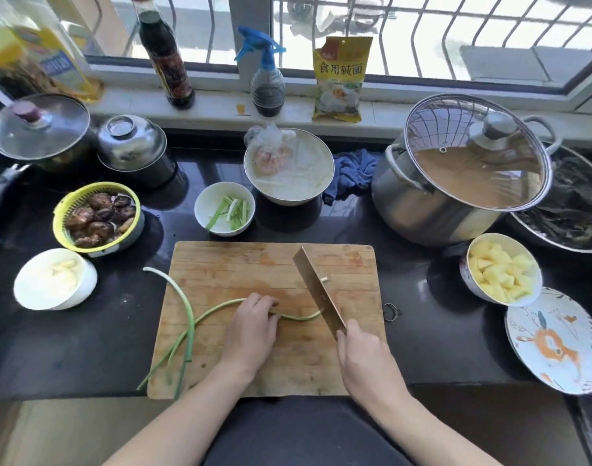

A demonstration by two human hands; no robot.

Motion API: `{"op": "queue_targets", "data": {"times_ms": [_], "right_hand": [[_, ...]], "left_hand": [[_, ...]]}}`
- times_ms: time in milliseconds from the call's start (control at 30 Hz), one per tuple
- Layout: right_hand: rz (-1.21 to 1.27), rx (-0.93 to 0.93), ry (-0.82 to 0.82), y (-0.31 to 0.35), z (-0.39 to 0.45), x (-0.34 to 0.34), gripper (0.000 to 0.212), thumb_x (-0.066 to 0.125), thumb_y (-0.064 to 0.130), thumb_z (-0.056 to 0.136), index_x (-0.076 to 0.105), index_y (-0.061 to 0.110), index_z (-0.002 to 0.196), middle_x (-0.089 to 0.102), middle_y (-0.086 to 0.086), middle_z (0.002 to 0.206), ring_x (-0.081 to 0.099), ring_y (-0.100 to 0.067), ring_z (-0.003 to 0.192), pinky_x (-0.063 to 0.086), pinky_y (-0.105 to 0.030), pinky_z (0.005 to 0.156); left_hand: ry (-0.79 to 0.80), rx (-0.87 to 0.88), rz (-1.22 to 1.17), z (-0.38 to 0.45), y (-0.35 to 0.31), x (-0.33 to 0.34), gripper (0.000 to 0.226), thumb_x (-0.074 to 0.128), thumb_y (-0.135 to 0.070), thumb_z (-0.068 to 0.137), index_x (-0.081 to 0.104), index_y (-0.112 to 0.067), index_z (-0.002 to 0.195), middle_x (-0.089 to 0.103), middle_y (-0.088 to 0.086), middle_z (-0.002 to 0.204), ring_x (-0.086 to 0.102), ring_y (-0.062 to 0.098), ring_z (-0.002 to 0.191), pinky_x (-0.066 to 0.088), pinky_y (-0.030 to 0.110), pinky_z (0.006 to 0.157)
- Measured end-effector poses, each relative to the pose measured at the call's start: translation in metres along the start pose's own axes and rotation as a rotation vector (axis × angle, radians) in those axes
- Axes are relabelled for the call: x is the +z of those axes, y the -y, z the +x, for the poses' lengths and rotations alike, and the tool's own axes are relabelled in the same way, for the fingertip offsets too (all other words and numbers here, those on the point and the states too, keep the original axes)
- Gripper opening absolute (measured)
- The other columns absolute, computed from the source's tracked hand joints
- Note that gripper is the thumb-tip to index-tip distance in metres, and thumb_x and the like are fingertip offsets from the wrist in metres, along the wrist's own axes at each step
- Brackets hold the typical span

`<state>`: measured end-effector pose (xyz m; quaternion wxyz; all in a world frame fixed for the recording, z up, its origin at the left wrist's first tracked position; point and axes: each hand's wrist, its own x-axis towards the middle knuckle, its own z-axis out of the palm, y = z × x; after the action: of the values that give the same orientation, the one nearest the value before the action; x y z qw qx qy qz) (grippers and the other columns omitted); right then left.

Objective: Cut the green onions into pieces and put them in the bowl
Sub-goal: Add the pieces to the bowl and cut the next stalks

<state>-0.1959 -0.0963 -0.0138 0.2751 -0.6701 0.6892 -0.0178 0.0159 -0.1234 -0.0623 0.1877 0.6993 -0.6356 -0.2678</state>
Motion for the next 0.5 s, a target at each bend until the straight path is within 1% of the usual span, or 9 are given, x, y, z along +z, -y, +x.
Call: {"op": "queue_targets", "data": {"times_ms": [67,133,200,300,333,400,467,500], "right_hand": [[0.005,-0.006,0.029,-0.002,-0.019,0.006,0.024,0.033,0.040,0.102,0.030,0.027,0.082,0.053,-0.005,0.061,0.052,-0.039,0.061,0.040,-0.045,0.054],[0.017,-0.033,0.068,0.002,-0.032,0.013,0.020,0.033,0.037,0.103,0.032,0.028,0.085,0.044,0.000,0.056,0.052,-0.039,0.061,0.033,-0.042,0.053],[-0.012,-0.053,0.103,0.007,-0.035,0.019,0.018,0.034,0.032,0.104,0.034,0.024,0.088,0.039,0.003,0.055,0.056,-0.042,0.063,0.030,-0.042,0.053],[-0.023,0.002,0.146,0.021,-0.035,0.030,0.018,0.035,0.028,0.105,0.033,0.022,0.087,0.038,0.004,0.056,0.047,-0.043,0.058,0.027,-0.042,0.052],[-0.037,-0.007,0.132,0.025,-0.036,0.032,0.017,0.038,0.025,0.104,0.035,0.021,0.088,0.040,0.004,0.056,0.048,-0.043,0.057,0.028,-0.042,0.051],[-0.073,-0.031,0.092,0.037,-0.031,0.037,0.012,0.045,0.016,0.102,0.039,0.016,0.091,0.052,-0.002,0.059,0.059,-0.043,0.059,0.037,-0.041,0.050],[-0.007,0.067,0.086,0.053,-0.017,0.041,0.012,0.039,0.018,0.102,0.037,0.018,0.090,0.064,-0.008,0.071,0.065,-0.042,0.072,0.043,-0.042,0.055],[0.041,0.128,0.083,0.063,-0.009,0.042,0.014,0.035,0.020,0.103,0.036,0.018,0.089,0.066,-0.010,0.077,0.065,-0.042,0.077,0.042,-0.043,0.057]], "left_hand": [[-0.005,-0.070,-0.042,-0.003,0.009,-0.004,0.025,0.072,-0.020,0.087,0.068,-0.023,0.112,0.056,-0.011,0.102,0.060,0.012,0.092,0.049,0.027,0.072],[0.015,-0.088,-0.057,-0.004,0.017,-0.006,0.028,0.072,-0.021,0.087,0.067,-0.027,0.113,0.054,-0.014,0.102,0.059,0.011,0.093,0.049,0.026,0.075],[0.045,-0.069,-0.054,-0.003,0.020,-0.006,0.029,0.071,-0.020,0.088,0.067,-0.026,0.116,0.054,-0.015,0.103,0.059,0.010,0.094,0.049,0.026,0.078],[0.095,-0.023,-0.045,0.003,0.020,-0.003,0.025,0.068,-0.020,0.090,0.068,-0.023,0.115,0.056,-0.012,0.105,0.058,0.013,0.096,0.051,0.032,0.081],[0.103,-0.008,-0.033,0.004,0.018,-0.002,0.022,0.066,-0.020,0.090,0.069,-0.022,0.112,0.056,-0.011,0.104,0.058,0.014,0.095,0.052,0.034,0.079],[0.116,0.037,0.014,0.008,0.019,-0.001,0.015,0.063,-0.017,0.090,0.070,-0.020,0.103,0.053,-0.008,0.097,0.057,0.018,0.089,0.051,0.036,0.072],[0.131,0.084,0.069,0.010,0.020,0.000,0.009,0.062,-0.013,0.088,0.069,-0.016,0.092,0.049,-0.004,0.089,0.055,0.022,0.082,0.044,0.035,0.064],[0.138,0.107,0.099,0.011,0.021,-0.001,0.005,0.062,-0.012,0.087,0.067,-0.014,0.088,0.045,-0.004,0.085,0.054,0.024,0.079,0.038,0.033,0.061]]}}
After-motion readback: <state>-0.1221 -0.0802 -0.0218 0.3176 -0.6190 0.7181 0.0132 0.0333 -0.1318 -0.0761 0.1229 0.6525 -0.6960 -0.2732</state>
